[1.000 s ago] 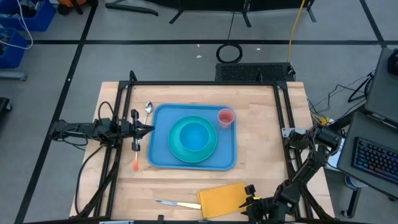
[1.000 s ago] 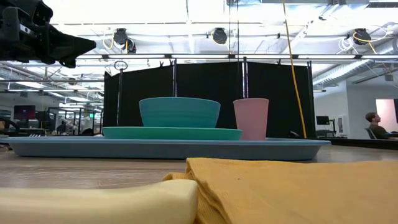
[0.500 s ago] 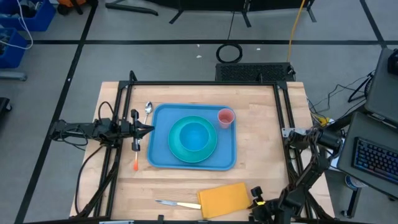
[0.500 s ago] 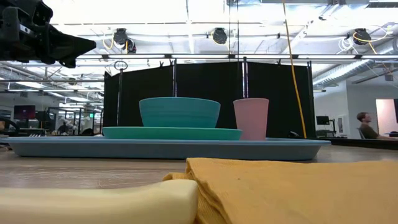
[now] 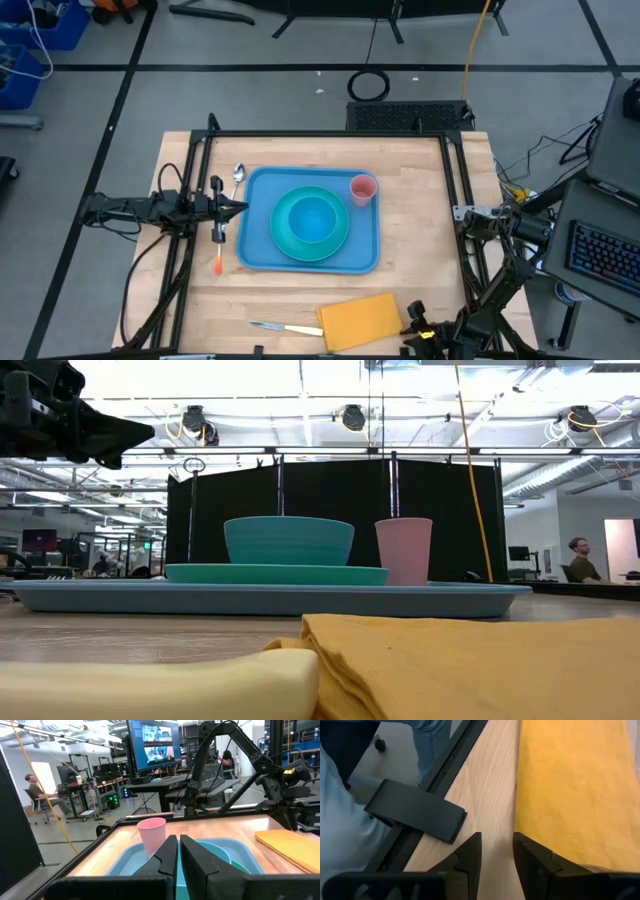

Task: Set up tray
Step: Put the yellow napkin on the blue serving tray to the left of the blue plate

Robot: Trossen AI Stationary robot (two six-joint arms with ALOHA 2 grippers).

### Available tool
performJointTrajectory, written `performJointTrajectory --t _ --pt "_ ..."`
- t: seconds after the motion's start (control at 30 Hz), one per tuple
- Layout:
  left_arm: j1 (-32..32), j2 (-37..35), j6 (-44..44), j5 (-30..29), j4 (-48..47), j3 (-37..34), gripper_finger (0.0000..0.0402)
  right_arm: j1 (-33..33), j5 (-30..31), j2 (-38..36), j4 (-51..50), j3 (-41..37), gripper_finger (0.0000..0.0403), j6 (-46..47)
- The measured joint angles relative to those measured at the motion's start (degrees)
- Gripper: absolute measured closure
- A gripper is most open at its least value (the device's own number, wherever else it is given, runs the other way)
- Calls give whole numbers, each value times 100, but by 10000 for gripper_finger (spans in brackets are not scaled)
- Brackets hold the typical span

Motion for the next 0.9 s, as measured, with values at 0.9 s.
performJointTrajectory --t 0.9 --pt "0 0 0 0 -2 0 376 -10 654 303 -13 47 298 -450"
